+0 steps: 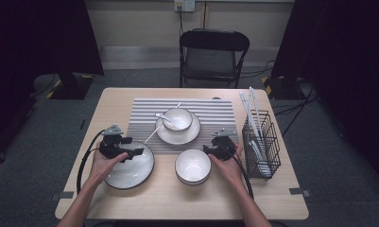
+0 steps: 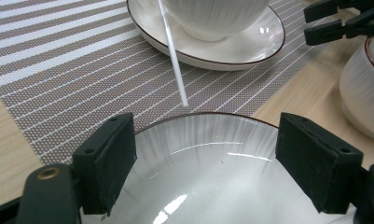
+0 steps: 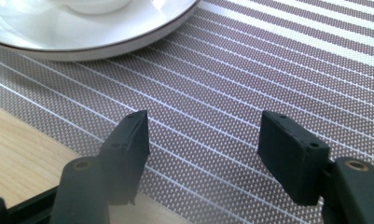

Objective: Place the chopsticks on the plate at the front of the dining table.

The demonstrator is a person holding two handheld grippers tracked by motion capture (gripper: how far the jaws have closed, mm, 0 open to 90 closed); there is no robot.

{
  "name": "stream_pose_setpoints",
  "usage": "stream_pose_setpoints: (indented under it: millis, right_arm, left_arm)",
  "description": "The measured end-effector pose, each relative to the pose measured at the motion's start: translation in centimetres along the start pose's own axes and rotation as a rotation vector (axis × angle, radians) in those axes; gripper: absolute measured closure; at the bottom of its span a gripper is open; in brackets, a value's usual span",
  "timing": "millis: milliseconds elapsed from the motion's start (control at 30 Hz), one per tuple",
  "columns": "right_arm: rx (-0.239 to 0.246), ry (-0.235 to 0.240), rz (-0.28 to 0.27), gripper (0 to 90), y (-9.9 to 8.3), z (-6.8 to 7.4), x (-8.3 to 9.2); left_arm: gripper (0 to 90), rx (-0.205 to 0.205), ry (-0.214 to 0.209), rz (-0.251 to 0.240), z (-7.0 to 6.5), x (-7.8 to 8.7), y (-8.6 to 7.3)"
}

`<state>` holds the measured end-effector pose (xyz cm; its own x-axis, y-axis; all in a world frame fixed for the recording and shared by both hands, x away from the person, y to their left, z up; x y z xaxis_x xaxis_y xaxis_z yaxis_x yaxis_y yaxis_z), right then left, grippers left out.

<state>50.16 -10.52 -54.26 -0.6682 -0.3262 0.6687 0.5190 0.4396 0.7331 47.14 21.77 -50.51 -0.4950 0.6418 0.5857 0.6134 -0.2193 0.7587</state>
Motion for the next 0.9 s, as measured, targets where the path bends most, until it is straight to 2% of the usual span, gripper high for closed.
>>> stream_pose_setpoints:
  millis: [33, 167, 567, 900]
  right_arm:
    - [-0.001, 0.003, -0.005, 33.6, 0.1, 0.0, 0.1]
    - [-0.003, 0.015, 0.030, 36.2, 0.6, -0.2, 0.2]
    - [0.025, 0.040, -0.038, 40.6, 4.1, 0.3, 1.6]
    - [0.000, 0.064, -0.097, 41.6, 6.1, -0.4, 3.4]
  left_arm:
    - [19.9, 0.004, -0.002, -0.002, 0.1, 0.0, -0.1]
    - [20.0, 0.002, 0.019, 0.019, 0.3, -0.2, -0.5]
    - [18.9, -0.006, 0.024, 0.018, 0.3, 0.0, -0.4]
    - [21.7, -0.010, 0.025, 0.034, 0.1, -0.4, -0.5]
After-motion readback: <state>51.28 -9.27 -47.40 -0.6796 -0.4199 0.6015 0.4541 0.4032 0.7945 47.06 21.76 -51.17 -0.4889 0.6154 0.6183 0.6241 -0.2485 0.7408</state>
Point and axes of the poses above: each handheld gripper's, and its own axes: x roughly backward along the jaws, y roughly out of its top, z roughly to its left, the point moved 8 cm from there along -x, roughly forward along the jaws, and after that the axes turned 8 degrees about x, right-handed, at the moved point
